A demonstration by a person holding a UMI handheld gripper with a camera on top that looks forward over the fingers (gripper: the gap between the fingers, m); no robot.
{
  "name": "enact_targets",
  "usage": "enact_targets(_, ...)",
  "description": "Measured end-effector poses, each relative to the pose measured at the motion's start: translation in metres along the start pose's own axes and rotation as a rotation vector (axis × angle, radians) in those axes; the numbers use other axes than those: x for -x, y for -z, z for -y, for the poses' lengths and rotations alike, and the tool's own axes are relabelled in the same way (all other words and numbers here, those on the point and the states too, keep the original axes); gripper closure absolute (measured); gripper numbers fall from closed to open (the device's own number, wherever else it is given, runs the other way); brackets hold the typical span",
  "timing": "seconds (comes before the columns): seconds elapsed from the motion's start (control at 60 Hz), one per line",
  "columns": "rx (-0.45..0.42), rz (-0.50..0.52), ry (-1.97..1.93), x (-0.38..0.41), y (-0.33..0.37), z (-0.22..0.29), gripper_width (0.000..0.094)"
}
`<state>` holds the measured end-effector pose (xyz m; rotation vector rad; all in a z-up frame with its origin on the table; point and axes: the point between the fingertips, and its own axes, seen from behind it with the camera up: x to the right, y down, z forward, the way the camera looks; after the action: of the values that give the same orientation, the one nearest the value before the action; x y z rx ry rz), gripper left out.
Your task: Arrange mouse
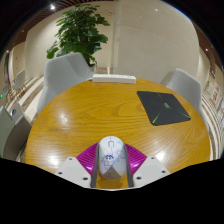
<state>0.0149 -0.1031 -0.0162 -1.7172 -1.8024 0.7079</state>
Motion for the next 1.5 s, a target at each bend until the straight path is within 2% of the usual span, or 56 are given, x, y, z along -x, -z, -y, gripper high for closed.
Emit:
enact_targets(0.083, 0.009, -0.006, 0.005, -0.001, 0.004, 0.001, 0.0554)
enact_targets(0.183, -0.009, -0.009, 0.003, -0.01, 0.018, 0.022, 0.0559)
enact_targets(0.333, -0.082, -0.005, -0.052, -0.047, 0.03, 0.094, 0.0561)
enact_targets(0.4, -0.122, -0.037, -0.055, -0.081, 0.024, 0.133, 0.0559)
enact_targets(0.483, -0.162, -0.069, -0.06, -0.127, 0.001, 0.175, 0.0562)
enact_targets(0.583, -0.165, -0.101, -0.067, -0.18, -0.032, 0.198, 0.0563)
enact_targets(0.683, -0.133, -0.124, -0.062, -0.224, -0.077, 0.187, 0.0563)
enact_targets(0.85, -0.011, -0.096, -0.097, -0.248, -0.147, 0.137, 0.0559)
enact_targets(0.9, -0.006, -0.077, -0.11, -0.248, -0.154, 0.131, 0.0501)
enact_targets(0.933, -0.032, -0.075, -0.108, -0.248, -0.152, 0.132, 0.0474)
enact_targets(0.983, -0.026, -0.068, -0.096, -0.249, -0.154, 0.13, 0.0418)
enact_targets(1.083, -0.017, -0.047, -0.101, -0.248, -0.144, 0.131, 0.0052)
enact_targets(1.117, -0.018, -0.043, -0.106, -0.249, -0.135, 0.132, 0.0079)
enact_targets(1.267, -0.026, -0.018, -0.117, -0.245, -0.064, 0.132, 0.0076)
enact_targets(1.5, 0.033, 0.021, -0.078, -0.222, 0.061, 0.06, 0.0075)
